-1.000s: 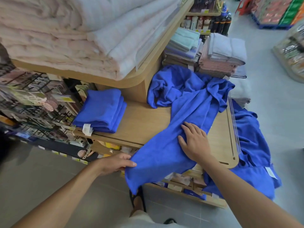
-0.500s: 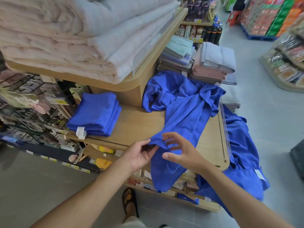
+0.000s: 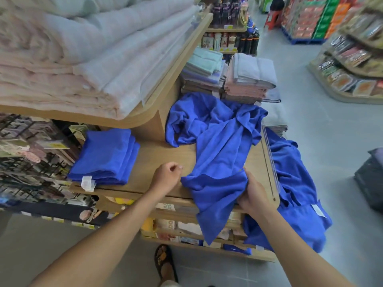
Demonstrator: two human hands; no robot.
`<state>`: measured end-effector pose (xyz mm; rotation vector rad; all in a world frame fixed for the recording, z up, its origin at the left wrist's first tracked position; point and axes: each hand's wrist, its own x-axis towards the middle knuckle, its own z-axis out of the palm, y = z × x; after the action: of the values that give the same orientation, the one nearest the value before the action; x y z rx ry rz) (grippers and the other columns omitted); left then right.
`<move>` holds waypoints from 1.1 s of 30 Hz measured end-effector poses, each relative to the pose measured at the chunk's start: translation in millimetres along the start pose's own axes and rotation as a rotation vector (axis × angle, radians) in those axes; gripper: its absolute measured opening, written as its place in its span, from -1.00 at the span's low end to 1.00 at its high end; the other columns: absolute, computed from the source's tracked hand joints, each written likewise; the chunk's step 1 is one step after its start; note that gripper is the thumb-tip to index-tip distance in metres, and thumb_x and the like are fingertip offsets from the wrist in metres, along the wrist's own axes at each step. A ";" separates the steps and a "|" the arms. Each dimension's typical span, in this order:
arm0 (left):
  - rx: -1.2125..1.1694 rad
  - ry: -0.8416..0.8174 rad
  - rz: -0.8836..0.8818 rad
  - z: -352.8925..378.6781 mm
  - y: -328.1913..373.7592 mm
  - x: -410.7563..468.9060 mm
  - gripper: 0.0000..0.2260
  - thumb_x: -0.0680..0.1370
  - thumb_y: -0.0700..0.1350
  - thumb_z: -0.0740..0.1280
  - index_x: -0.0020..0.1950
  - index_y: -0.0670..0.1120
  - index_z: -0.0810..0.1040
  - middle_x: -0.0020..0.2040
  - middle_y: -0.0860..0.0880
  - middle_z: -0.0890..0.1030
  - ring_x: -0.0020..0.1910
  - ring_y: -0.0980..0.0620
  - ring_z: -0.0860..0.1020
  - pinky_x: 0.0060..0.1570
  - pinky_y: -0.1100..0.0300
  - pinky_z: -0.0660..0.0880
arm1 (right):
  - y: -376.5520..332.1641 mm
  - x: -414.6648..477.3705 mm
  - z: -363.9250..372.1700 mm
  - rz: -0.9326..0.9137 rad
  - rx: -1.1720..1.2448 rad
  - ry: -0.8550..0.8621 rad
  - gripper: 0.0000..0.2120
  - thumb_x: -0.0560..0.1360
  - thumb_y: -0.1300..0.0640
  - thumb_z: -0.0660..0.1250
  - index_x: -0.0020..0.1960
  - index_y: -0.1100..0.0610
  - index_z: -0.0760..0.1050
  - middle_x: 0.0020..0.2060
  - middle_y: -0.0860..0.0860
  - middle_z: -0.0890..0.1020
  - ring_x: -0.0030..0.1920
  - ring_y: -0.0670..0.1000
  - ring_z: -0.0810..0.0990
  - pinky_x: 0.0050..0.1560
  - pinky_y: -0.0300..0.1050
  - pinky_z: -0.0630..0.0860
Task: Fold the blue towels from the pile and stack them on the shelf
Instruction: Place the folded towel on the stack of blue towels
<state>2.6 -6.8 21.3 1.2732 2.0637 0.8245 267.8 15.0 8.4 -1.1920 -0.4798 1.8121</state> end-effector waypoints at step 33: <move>0.534 -0.307 0.524 -22.3 28.1 26.6 -0.73 0.53 0.17 0.28 -0.21 -0.01 0.45 -0.23 0.05 0.63 -0.20 0.03 0.58 -0.11 -0.05 0.55 | 26.7 -12.0 8.0 -0.519 -0.507 -0.089 -0.67 0.61 0.31 0.19 -0.31 0.12 0.36 -0.40 -0.03 0.45 -0.34 -0.08 0.40 -0.31 -0.25 0.38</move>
<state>-8.3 22.9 52.7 2.1389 1.7718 0.2398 250.1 -8.1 -0.5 -1.1700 -1.2319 1.3291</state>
